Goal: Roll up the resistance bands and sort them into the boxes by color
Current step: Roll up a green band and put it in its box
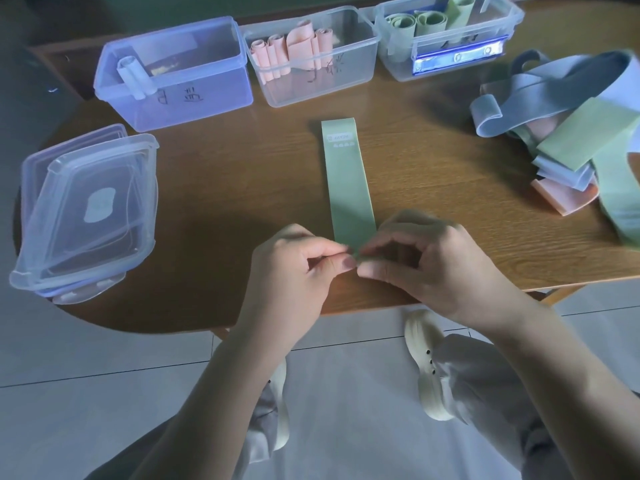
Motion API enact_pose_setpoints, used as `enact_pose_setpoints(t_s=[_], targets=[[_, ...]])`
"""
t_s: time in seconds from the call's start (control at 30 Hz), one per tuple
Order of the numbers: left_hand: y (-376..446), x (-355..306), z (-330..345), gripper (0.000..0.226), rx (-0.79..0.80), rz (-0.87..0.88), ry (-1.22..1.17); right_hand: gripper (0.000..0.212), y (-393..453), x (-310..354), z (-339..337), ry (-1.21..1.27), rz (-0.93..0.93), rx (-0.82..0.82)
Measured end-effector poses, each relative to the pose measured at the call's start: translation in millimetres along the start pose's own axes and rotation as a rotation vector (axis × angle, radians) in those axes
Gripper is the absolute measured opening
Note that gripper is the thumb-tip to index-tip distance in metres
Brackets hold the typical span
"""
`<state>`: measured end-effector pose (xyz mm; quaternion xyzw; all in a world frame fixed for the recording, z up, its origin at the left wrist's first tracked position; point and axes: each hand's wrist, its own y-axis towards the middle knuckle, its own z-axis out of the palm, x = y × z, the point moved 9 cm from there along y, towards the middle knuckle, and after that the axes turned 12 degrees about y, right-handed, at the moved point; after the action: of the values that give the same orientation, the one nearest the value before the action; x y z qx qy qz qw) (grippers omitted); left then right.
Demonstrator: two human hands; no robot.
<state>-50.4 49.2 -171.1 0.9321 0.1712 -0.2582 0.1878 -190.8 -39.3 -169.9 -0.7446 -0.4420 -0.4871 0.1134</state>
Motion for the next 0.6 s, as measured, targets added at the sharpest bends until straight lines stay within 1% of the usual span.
enact_pose_setpoints(t_s=[0.07,0.13,0.2,0.27,0.33,0.43,0.5,0.6], targets=[[-0.6,1.4,-1.5,0.012,-0.018,-0.021,-0.020,0.011,1.5,-0.8,-1.2,-0.021,-0.006,-0.018],[-1.8,1.3,-6.1,0.008,-0.081,-0.031,-0.018,0.010,2.5,-1.7,-2.5,-0.020,-0.004,-0.047],[-3.1,-1.0,-8.5,0.006,-0.134,-0.005,-0.005,0.009,3.3,-2.5,-4.2,-0.017,0.004,-0.070],[-3.7,-5.1,-7.6,0.005,-0.153,0.057,0.025,0.009,3.9,-4.7,-5.5,-0.027,0.018,-0.090],[-3.0,-7.3,-6.8,0.006,-0.148,0.107,0.055,0.008,5.0,-6.9,-6.9,-0.048,0.029,-0.117],[0.7,-4.1,-6.4,0.013,-0.109,0.093,0.061,0.006,6.4,-8.3,-8.9,-0.080,0.030,-0.158],[3.9,-3.9,-6.1,0.013,-0.101,0.088,0.061,0.006,7.1,-8.5,-11.7,-0.082,0.026,-0.195],[9.2,-3.3,-4.5,0.012,-0.093,0.080,0.059,0.004,8.7,-4.3,-7.2,-0.090,-0.060,-0.156]])
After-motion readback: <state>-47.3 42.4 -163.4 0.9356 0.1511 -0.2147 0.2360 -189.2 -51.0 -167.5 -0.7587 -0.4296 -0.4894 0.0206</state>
